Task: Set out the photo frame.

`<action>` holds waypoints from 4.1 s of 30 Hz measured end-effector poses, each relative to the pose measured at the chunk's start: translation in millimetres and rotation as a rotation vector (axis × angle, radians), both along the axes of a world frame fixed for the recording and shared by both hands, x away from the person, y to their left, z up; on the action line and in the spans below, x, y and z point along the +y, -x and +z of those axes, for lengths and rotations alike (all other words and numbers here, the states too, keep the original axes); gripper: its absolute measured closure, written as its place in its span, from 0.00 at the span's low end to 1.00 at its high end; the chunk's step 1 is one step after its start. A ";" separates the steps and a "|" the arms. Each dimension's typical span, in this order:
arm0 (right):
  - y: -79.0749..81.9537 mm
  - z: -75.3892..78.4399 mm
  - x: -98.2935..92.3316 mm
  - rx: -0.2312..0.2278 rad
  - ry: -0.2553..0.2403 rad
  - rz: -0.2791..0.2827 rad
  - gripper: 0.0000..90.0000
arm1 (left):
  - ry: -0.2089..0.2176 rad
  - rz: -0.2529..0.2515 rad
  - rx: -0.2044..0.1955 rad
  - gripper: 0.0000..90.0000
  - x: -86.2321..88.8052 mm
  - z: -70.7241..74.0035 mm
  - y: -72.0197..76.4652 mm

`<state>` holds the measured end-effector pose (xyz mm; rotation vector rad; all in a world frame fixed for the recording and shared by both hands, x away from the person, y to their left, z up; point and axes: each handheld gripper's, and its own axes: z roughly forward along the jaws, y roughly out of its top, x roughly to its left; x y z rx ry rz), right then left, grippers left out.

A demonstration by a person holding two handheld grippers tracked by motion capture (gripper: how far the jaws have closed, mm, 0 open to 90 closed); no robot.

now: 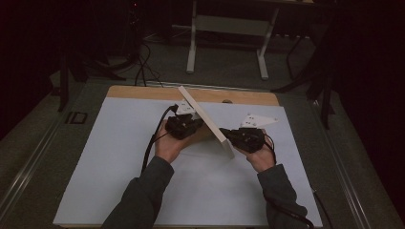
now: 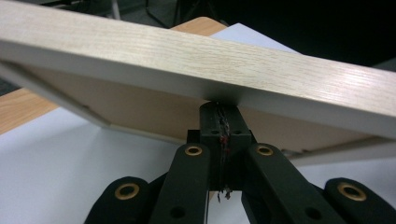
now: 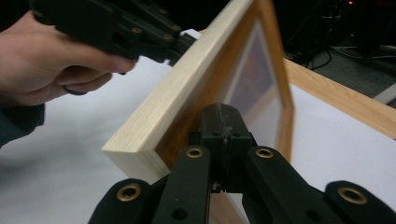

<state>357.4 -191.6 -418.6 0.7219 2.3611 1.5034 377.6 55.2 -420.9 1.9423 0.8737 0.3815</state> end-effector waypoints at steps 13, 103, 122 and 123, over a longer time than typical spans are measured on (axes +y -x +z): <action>6.1 0.4 11.6 -0.009 0.015 0.035 1.00 | 0.015 -0.036 0.004 1.00 3.4 -1.8 -4.5; -2.4 -8.5 2.7 0.013 0.040 -0.049 0.77 | 0.165 -0.029 0.037 0.42 28.2 31.8 47.7; -5.8 -5.9 -5.9 0.011 0.032 -0.069 0.77 | 0.084 -0.043 0.063 0.58 15.9 10.7 65.7; -6.3 -5.6 -6.8 0.009 0.030 -0.071 0.77 | 0.081 -0.043 0.063 0.60 15.6 10.2 66.3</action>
